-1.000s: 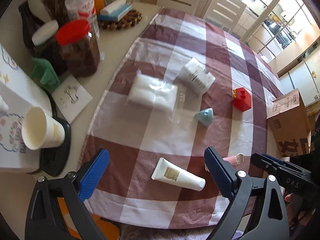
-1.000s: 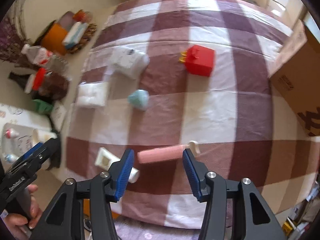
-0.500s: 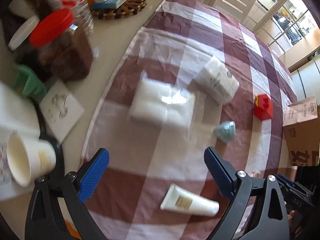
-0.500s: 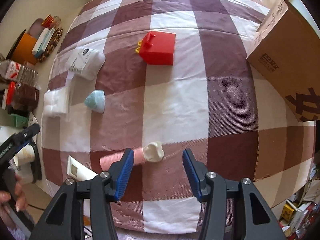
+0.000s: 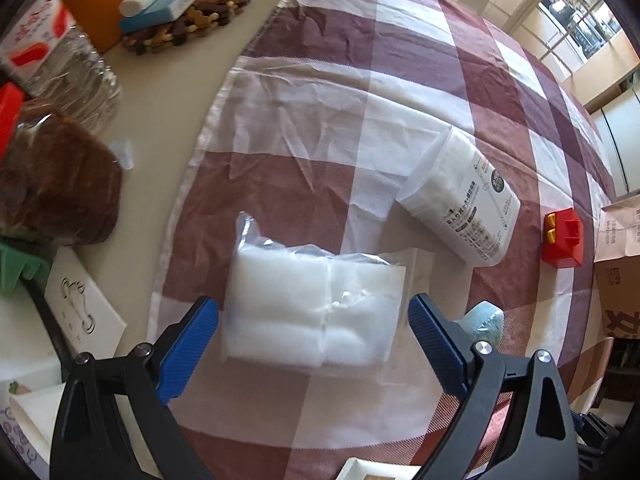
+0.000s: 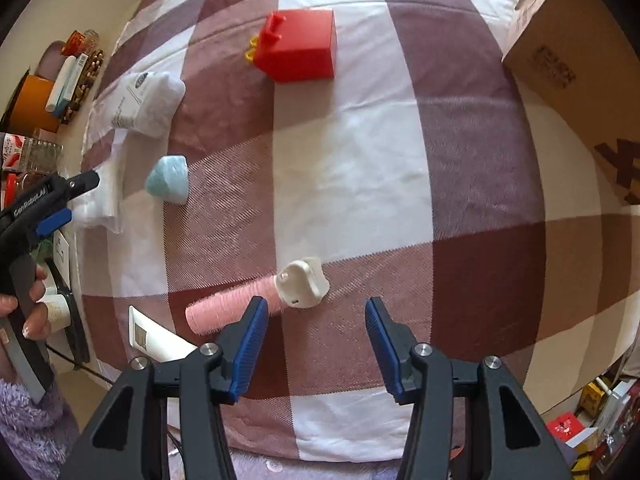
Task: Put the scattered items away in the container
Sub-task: 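Grasp the bagged white cotton pads with the left gripper while the right gripper grasps the blue-green stone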
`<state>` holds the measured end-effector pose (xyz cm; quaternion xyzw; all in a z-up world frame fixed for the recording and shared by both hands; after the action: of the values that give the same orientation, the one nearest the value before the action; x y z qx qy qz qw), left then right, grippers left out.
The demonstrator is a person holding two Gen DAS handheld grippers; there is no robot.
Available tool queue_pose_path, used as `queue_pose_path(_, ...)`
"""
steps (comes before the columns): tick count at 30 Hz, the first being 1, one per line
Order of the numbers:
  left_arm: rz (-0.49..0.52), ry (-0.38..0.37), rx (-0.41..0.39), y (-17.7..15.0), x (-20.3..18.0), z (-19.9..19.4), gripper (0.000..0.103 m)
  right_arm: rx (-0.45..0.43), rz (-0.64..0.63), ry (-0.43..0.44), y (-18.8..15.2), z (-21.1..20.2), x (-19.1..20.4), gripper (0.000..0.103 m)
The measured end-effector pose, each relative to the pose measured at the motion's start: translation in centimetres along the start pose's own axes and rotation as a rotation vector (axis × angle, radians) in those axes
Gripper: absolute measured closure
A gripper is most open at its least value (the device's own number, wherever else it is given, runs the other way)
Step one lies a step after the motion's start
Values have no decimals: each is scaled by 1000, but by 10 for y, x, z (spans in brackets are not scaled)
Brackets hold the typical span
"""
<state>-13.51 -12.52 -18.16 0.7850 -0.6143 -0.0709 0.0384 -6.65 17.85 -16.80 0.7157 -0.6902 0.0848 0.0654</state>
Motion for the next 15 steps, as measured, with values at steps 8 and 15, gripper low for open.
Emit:
queue_pose_path(8, 58, 37, 20, -2, -13, 16, 6, -25, -72, 45, 25, 3, 30, 51)
queue_pose_path(15, 37, 26, 25, -5, -8, 23, 5, -98, -281, 67, 63, 28, 101, 51)
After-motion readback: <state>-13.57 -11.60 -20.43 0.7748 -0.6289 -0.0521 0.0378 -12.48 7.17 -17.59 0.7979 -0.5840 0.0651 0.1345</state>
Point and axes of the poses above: each gripper's, at about its wrist camera, not at the fingertips, and z roughly the way its jaws point, x to its left, y to its top, the point moved 4 cm from there along z, roughly the way its jaws point, and after that the axes turned 2 degrees about y, right-handed, at the moved point
